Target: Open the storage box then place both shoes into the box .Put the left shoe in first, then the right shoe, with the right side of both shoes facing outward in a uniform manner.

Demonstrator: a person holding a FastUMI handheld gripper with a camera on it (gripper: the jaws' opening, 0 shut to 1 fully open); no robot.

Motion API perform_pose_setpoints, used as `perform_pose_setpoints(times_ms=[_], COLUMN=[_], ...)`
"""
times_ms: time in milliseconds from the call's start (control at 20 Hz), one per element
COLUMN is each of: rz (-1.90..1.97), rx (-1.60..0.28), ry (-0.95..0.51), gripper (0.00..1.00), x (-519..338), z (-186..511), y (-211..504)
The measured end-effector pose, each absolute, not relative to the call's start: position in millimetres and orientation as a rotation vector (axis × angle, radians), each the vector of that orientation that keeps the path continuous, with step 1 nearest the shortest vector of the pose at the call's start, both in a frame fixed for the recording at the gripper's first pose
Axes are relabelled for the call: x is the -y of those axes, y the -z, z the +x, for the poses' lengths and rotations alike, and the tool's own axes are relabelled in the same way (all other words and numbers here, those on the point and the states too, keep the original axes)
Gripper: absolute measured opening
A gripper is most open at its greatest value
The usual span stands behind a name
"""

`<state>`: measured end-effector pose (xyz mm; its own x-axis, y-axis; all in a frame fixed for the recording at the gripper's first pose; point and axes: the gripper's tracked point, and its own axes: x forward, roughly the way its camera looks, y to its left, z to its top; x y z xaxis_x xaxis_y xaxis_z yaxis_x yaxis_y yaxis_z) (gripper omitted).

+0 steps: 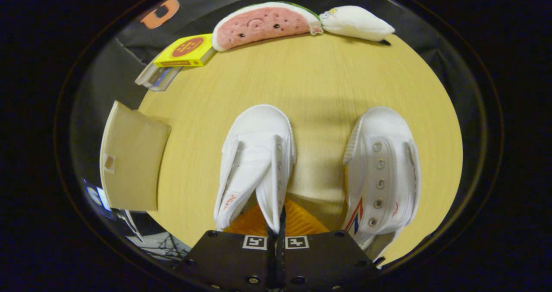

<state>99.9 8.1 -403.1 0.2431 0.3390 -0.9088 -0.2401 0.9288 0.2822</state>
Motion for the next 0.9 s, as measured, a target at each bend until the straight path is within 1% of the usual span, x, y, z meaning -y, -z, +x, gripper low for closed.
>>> perform_pose_setpoints(times_ms=[250, 450, 650, 900], rz=[0.198, 0.225, 0.277, 0.264], rx=[-1.288, -1.202, -1.129, -1.06], ry=[-0.365, -0.306, -0.32, -0.335], gripper=[0.0, 0.0, 0.0, 0.0], x=[-3.7, -9.9, -44.8, -110.5], z=[80.6, 77.1, 69.3, 54.1], y=[383.5, 337.6, 273.2, 208.1])
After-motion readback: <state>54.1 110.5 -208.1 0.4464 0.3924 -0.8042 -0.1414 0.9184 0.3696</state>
